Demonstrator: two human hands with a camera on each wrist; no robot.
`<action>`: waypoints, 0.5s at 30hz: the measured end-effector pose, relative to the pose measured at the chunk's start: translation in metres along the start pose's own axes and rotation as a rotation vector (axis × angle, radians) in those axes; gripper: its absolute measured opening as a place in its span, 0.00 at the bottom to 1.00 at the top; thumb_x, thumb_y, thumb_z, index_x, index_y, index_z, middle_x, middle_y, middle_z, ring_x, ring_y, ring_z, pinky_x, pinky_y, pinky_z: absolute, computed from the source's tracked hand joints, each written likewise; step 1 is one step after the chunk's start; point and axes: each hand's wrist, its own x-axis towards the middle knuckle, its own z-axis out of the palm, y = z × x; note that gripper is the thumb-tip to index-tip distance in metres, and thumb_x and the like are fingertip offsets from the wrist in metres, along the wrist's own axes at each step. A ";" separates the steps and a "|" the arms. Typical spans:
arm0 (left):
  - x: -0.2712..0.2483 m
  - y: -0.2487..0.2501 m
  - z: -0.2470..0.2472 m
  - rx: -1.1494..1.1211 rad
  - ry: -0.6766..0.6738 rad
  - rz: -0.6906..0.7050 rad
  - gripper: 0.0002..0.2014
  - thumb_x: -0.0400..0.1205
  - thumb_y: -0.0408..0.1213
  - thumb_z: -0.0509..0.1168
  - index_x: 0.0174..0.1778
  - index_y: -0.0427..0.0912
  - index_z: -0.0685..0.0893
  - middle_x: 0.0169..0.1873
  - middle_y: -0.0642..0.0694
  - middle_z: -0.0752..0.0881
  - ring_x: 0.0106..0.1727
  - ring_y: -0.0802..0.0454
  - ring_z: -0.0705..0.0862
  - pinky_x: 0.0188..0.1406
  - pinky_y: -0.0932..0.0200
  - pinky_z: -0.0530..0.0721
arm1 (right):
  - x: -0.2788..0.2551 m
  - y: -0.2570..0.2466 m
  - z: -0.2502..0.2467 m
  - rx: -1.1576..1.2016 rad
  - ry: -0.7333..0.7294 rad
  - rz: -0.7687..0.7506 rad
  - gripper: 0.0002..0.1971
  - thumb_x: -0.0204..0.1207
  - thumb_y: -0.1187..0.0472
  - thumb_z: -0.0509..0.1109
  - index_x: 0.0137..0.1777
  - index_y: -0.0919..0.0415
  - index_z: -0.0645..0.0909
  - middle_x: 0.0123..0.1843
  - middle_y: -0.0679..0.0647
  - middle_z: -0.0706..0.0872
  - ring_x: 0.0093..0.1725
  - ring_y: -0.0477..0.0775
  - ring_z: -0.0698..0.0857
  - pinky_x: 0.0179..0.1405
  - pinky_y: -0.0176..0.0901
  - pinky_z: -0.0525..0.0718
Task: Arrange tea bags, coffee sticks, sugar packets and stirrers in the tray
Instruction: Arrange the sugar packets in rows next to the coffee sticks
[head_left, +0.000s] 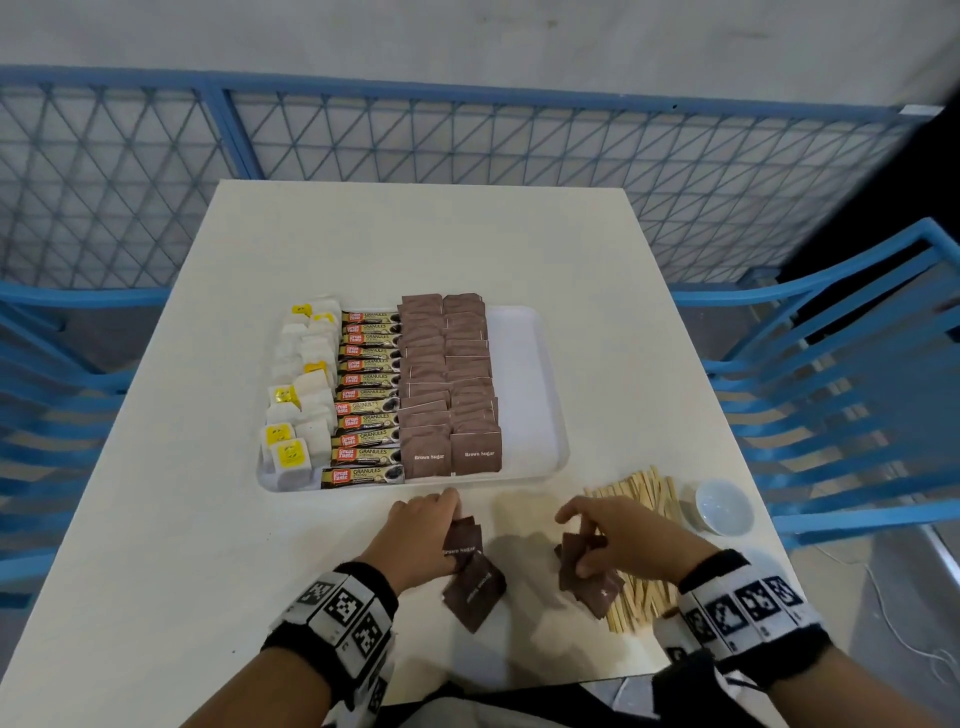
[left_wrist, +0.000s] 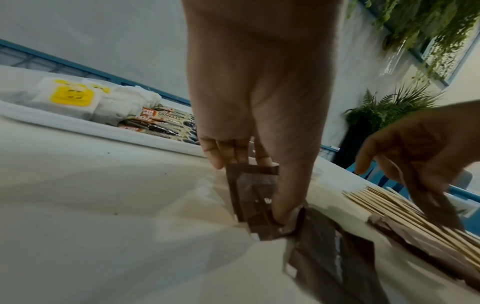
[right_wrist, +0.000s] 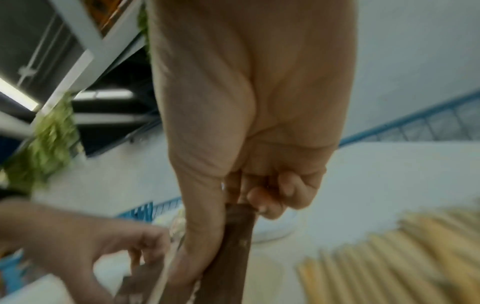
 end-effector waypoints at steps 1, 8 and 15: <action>-0.001 0.000 -0.001 -0.044 -0.010 0.001 0.17 0.75 0.44 0.69 0.53 0.48 0.67 0.56 0.47 0.81 0.57 0.46 0.79 0.54 0.54 0.71 | -0.001 0.004 0.003 -0.056 -0.028 0.012 0.28 0.69 0.62 0.76 0.68 0.50 0.73 0.52 0.47 0.83 0.53 0.49 0.83 0.58 0.44 0.83; -0.003 -0.007 -0.016 -0.317 -0.075 0.059 0.12 0.75 0.38 0.71 0.54 0.42 0.84 0.46 0.50 0.82 0.47 0.56 0.79 0.45 0.66 0.76 | 0.000 0.006 0.024 -0.446 0.039 -0.089 0.25 0.70 0.60 0.71 0.68 0.55 0.70 0.64 0.51 0.75 0.64 0.53 0.74 0.62 0.41 0.76; -0.002 0.014 -0.010 -0.114 -0.277 0.233 0.15 0.71 0.42 0.75 0.52 0.43 0.86 0.59 0.50 0.72 0.60 0.52 0.72 0.57 0.61 0.75 | 0.007 -0.004 0.021 -0.617 0.044 -0.160 0.19 0.71 0.54 0.70 0.60 0.58 0.73 0.62 0.53 0.75 0.62 0.54 0.70 0.62 0.44 0.68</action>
